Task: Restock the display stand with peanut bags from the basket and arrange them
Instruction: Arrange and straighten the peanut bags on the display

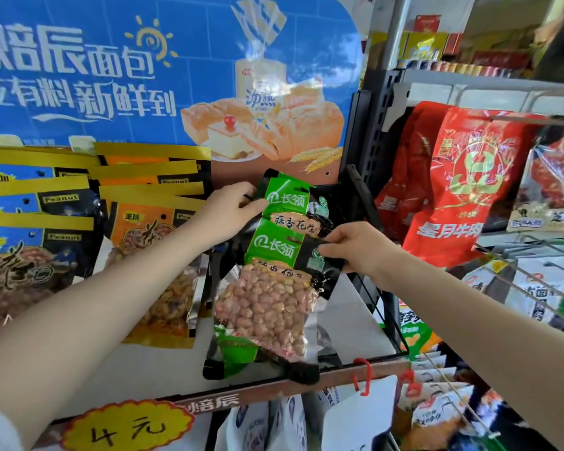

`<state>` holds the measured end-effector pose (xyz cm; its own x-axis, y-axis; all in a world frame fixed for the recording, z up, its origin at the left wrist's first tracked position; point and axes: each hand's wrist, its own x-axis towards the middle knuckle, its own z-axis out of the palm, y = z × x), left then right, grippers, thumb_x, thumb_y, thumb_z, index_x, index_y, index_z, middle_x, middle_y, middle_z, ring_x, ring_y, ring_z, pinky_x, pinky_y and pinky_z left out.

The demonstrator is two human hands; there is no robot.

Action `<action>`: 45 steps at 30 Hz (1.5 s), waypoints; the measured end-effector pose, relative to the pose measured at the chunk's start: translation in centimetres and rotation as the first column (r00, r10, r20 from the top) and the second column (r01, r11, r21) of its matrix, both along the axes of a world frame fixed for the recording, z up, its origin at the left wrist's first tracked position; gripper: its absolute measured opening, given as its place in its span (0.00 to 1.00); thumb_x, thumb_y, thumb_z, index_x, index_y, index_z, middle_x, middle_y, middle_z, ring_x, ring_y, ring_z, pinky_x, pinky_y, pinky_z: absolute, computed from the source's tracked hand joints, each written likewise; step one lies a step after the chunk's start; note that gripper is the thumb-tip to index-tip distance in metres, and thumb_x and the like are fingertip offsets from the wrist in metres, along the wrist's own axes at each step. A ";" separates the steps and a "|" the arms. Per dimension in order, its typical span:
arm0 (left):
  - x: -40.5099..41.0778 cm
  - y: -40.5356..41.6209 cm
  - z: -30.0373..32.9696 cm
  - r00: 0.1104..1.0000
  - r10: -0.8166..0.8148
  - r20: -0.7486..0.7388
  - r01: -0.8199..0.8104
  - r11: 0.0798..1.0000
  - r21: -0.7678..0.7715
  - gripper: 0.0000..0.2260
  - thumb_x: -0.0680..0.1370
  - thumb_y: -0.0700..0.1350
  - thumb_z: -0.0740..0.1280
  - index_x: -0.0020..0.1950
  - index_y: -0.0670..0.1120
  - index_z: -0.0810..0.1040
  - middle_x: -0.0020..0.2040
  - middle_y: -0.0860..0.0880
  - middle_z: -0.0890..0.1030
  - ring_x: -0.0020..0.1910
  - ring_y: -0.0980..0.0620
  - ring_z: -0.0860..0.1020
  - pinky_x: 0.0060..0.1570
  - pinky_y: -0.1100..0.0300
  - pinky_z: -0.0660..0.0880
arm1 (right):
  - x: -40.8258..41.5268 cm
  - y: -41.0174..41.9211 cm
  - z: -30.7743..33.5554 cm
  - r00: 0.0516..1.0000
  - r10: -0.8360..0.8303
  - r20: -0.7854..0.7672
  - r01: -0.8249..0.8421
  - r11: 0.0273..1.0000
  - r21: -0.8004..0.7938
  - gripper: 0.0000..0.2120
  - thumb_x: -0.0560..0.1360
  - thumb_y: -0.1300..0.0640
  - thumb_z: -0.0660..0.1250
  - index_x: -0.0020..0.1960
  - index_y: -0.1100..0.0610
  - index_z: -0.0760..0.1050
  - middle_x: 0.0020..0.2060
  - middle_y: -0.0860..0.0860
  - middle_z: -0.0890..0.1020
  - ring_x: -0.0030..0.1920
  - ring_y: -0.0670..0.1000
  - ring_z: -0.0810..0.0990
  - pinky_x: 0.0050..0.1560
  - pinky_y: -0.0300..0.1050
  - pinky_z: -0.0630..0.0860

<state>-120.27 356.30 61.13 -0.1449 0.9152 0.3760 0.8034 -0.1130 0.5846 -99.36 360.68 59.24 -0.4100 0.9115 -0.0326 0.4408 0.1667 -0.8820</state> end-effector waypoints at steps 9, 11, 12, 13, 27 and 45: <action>-0.1 -1.3 -1.8 0.982 0.066 0.178 -0.041 0.989 -0.142 0.25 0.74 0.49 0.69 0.67 0.41 0.68 0.66 0.43 0.72 0.66 0.44 0.70 0.54 0.56 0.66 | -1.8 1.5 0.9 0.966 -0.138 0.218 0.030 0.900 0.435 0.09 0.73 0.57 0.70 0.49 0.62 0.76 0.42 0.52 0.76 0.44 0.51 0.74 0.42 0.41 0.67; 0.0 -1.6 -1.8 0.979 0.114 0.171 -0.087 0.984 -0.157 0.29 0.74 0.49 0.69 0.71 0.42 0.64 0.70 0.43 0.69 0.68 0.45 0.67 0.58 0.56 0.65 | -2.1 1.7 1.4 0.954 -0.101 0.282 -0.038 0.893 0.448 0.10 0.73 0.58 0.69 0.51 0.61 0.75 0.40 0.51 0.76 0.45 0.52 0.74 0.42 0.41 0.67; 0.0 -1.6 -1.8 0.975 0.115 0.188 -0.084 0.982 -0.169 0.28 0.74 0.50 0.69 0.70 0.42 0.65 0.69 0.44 0.70 0.67 0.45 0.69 0.57 0.56 0.66 | -2.2 1.9 1.8 0.950 -0.075 0.304 -0.071 0.894 0.442 0.10 0.72 0.58 0.70 0.51 0.61 0.75 0.37 0.49 0.75 0.44 0.51 0.74 0.41 0.41 0.66; -0.1 -1.7 -1.7 0.971 0.104 0.214 -0.067 0.982 -0.174 0.25 0.73 0.50 0.69 0.67 0.44 0.69 0.65 0.45 0.74 0.65 0.45 0.71 0.54 0.56 0.68 | -2.3 2.0 2.1 0.944 -0.047 0.327 -0.107 0.893 0.438 0.11 0.72 0.59 0.70 0.52 0.61 0.75 0.35 0.47 0.73 0.43 0.51 0.73 0.39 0.40 0.66; -0.6 -8.4 -3.2 0.795 0.169 0.583 0.033 0.947 -0.320 0.26 0.77 0.59 0.54 0.73 0.50 0.61 0.71 0.52 0.65 0.64 0.48 0.72 0.63 0.51 0.71 | -1.9 2.6 4.1 0.925 0.378 0.045 -0.371 0.868 0.331 0.14 0.76 0.69 0.61 0.38 0.53 0.74 0.33 0.46 0.76 0.36 0.43 0.72 0.42 0.38 0.65; -0.2 -9.8 -1.3 0.805 0.081 0.588 -0.069 0.997 -0.043 0.11 0.80 0.41 0.59 0.46 0.51 0.80 0.49 0.46 0.83 0.50 0.43 0.80 0.56 0.42 0.76 | -3.1 -3.7 3.1 0.988 0.043 0.146 -0.109 0.869 0.483 0.10 0.74 0.56 0.67 0.43 0.60 0.68 0.38 0.57 0.74 0.40 0.53 0.71 0.41 0.47 0.66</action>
